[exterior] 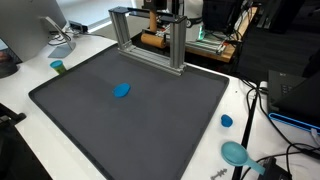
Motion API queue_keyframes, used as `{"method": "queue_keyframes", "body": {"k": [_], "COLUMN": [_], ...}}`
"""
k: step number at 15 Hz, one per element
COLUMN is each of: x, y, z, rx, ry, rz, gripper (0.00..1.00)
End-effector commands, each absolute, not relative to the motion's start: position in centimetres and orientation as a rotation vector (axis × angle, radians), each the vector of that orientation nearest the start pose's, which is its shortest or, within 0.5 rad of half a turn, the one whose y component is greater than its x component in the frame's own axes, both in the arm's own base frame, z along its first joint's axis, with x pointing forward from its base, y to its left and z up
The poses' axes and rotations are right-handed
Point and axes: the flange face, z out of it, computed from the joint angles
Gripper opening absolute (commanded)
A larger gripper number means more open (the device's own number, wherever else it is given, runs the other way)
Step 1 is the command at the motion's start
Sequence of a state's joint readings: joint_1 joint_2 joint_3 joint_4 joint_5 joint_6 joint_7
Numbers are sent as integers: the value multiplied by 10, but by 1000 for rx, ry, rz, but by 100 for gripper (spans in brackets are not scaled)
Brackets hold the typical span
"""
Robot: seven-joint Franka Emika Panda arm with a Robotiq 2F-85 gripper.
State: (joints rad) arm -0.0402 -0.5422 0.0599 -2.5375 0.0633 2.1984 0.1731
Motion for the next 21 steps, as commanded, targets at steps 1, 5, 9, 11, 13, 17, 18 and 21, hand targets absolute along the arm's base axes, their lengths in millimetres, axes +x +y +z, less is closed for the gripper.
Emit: {"method": "queue_keyframes", "body": {"k": [1, 5, 9, 11, 13, 17, 18, 21], "x": [400, 390, 385, 378, 371, 360, 358, 370], "y": [7, 7, 1, 3, 9, 14, 12, 5], "z": [469, 448, 438, 437, 437, 438, 437, 435], "rx": [-3086, -3113, -3161, -3176, -3160, -3143, -3134, -3153], "ry": [306, 272, 272, 237, 162, 22, -9, 6], "rz": [-263, -86, -44, -16, 29, 27, 27, 15], "gripper": [22, 22, 22, 22, 22, 22, 72, 60]}}
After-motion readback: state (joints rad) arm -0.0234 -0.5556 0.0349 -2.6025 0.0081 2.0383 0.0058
